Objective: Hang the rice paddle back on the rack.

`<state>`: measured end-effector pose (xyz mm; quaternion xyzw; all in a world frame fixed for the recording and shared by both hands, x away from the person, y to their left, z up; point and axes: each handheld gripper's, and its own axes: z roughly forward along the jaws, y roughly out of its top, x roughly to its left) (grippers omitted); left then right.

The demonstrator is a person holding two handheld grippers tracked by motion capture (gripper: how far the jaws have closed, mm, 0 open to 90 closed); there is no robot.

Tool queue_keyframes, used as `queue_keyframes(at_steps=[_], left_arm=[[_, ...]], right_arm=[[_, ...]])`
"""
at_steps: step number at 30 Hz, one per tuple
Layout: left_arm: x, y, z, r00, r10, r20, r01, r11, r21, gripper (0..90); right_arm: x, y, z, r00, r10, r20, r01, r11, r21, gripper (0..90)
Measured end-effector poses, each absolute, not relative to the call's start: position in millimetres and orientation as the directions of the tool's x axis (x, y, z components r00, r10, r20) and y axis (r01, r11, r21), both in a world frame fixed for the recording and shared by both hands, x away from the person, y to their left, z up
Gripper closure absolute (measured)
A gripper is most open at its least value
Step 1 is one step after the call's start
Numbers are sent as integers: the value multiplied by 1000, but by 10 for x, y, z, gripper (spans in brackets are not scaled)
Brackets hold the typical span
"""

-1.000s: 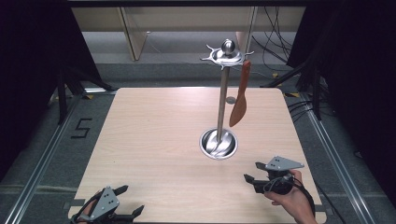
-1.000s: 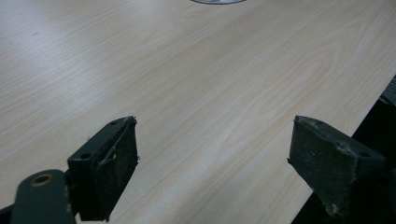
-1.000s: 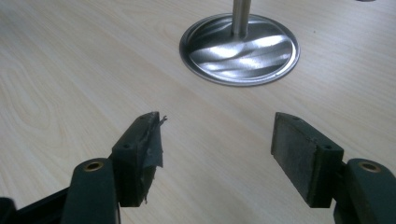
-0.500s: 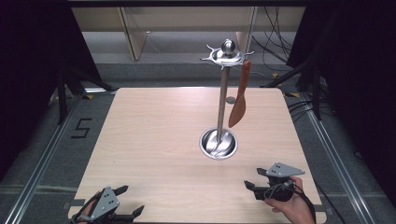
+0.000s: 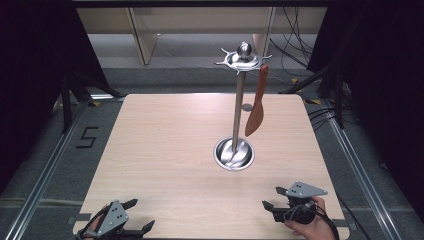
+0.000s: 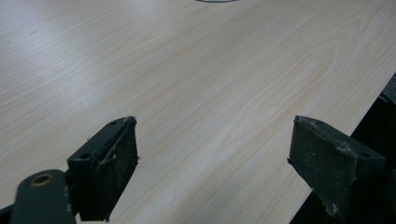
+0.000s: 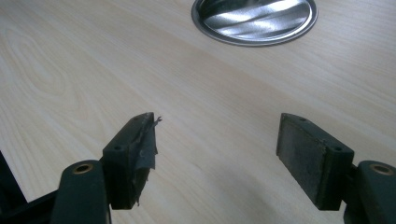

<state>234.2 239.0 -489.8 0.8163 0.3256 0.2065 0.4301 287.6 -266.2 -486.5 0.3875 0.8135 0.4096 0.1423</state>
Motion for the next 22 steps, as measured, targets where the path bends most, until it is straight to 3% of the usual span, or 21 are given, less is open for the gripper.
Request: queue_keyframes(at_steps=[15,22], left_arm=[[2327,2372,-4904,694,719,25,380,-396,836,148],[2341,2384,-4897,705,707,54,357,-420,834,148]], right_arm=[[2776,-2706,-4904,-649,756,83,513,354,782,296],[2747,-2723,-4906,-628,772,103,541,337,771,296]])
